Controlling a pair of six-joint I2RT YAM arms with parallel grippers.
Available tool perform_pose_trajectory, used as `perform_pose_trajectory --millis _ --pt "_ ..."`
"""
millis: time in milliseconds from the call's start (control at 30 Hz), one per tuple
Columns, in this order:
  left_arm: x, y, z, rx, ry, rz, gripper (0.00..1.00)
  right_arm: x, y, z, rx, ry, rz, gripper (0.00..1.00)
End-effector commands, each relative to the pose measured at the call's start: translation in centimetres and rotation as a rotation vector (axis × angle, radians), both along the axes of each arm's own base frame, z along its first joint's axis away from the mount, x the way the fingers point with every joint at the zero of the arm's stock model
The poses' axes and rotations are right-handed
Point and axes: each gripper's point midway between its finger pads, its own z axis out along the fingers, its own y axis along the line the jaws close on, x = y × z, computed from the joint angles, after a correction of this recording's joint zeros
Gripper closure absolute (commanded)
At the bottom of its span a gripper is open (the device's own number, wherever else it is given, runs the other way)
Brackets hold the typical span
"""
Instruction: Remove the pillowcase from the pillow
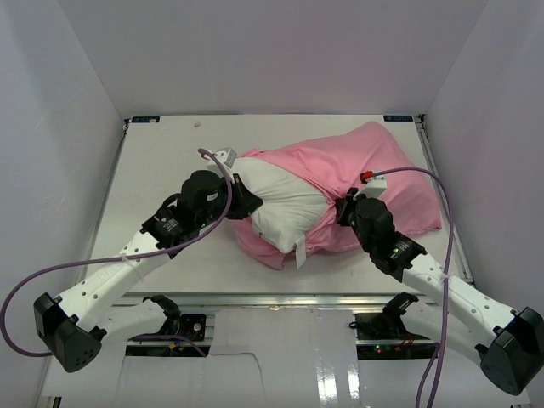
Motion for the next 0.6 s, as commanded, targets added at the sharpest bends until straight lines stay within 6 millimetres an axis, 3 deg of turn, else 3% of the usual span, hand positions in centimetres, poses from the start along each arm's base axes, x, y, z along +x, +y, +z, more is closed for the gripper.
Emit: perform_pose_trajectory --millis 0,133,233,333,400,467,567 --pt "1.7 2.5 4.9 -0.014 -0.106 0.075 1.0 0.4 -5.3 -4.1 -0.132 0.088 -0.184 0.92" --pt "2.4 3.3 6.1 -0.049 -0.107 0.056 1.0 0.0 -7.5 -6.5 -0.107 0.164 -0.243 0.92" --pt "2.4 3.4 6.3 -0.073 -0.111 0.04 1.0 -0.7 -6.5 -6.7 -0.076 0.172 -0.164 0.92" --pt "1.9 2.3 5.7 -0.094 -0.109 -0.026 1.0 -1.0 -3.2 -4.1 -0.013 0.1 0.035 0.88" --pt "1.7 1.8 4.8 -0.102 -0.102 -0.059 1.0 -1.8 -1.4 -1.8 0.031 0.053 0.148 0.74" --pt "1.2 1.3 4.2 -0.108 -0.093 -0.102 1.0 -2.5 0.0 1.5 0.051 -0.013 0.252 0.63" --pt "0.4 1.0 3.1 -0.108 -0.09 -0.139 1.0 -3.0 1.4 6.1 0.08 -0.115 0.342 0.55"
